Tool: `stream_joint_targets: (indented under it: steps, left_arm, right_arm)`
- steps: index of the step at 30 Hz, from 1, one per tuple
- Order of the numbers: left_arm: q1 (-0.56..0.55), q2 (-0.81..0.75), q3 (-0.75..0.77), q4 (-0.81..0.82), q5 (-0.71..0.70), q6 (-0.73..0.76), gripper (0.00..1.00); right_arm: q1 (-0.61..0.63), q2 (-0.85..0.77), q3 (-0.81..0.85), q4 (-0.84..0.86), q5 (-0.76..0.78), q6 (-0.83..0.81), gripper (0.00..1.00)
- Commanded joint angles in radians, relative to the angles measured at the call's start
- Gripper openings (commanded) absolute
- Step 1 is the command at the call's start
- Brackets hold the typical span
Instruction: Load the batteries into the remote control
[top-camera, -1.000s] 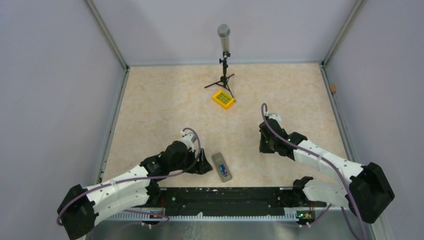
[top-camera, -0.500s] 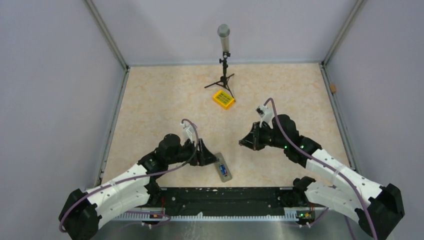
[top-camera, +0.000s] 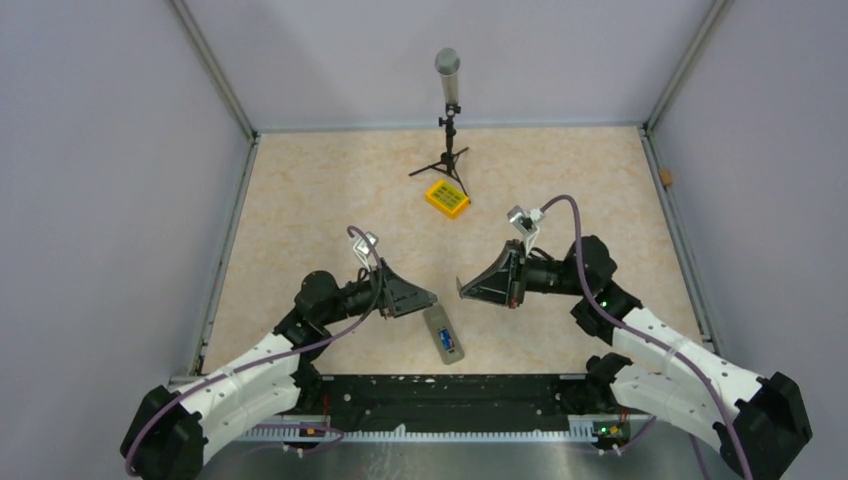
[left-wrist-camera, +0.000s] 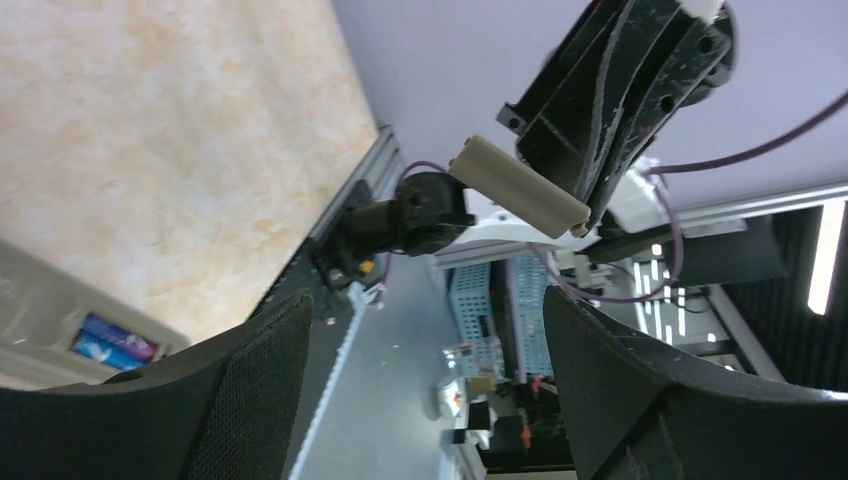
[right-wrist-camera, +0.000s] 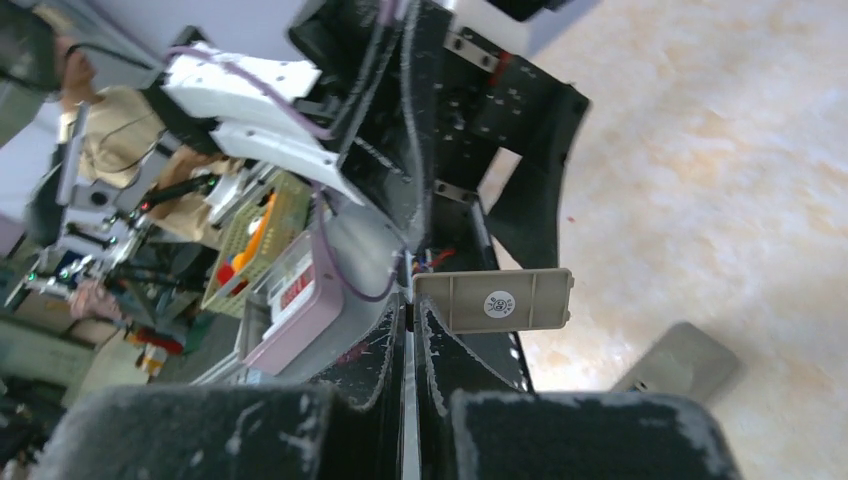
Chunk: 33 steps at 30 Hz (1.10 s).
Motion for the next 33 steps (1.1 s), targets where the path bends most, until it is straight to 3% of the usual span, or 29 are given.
stream_joint_targets:
  steps: [1, 8, 12, 25, 33]
  left_arm:
    - [0.007, -0.021, -0.027, 0.251, 0.035, -0.143, 0.85]
    - [0.008, 0.012, -0.047, 0.500, 0.079, -0.273, 0.84]
    - [0.008, 0.047, -0.056, 0.649, 0.109, -0.325, 0.82]
    - [0.006, 0.119, -0.031, 0.885, 0.282, -0.438, 0.75]
    - [0.007, 0.097, -0.023, 0.863, 0.329, -0.444, 0.73]
  right_arm:
    - [0.014, 0.007, -0.014, 0.337, -0.152, 0.080, 0.00]
    - [0.063, 0.067, -0.032, 0.681, -0.247, 0.169, 0.00]
    - [0.122, 0.118, -0.001, 0.773, -0.291, 0.160, 0.00]
    - [0.209, 0.202, 0.043, 0.951, -0.408, 0.018, 0.00]
    - [0.226, 0.261, 0.125, 0.816, -0.476, -0.109, 0.00]
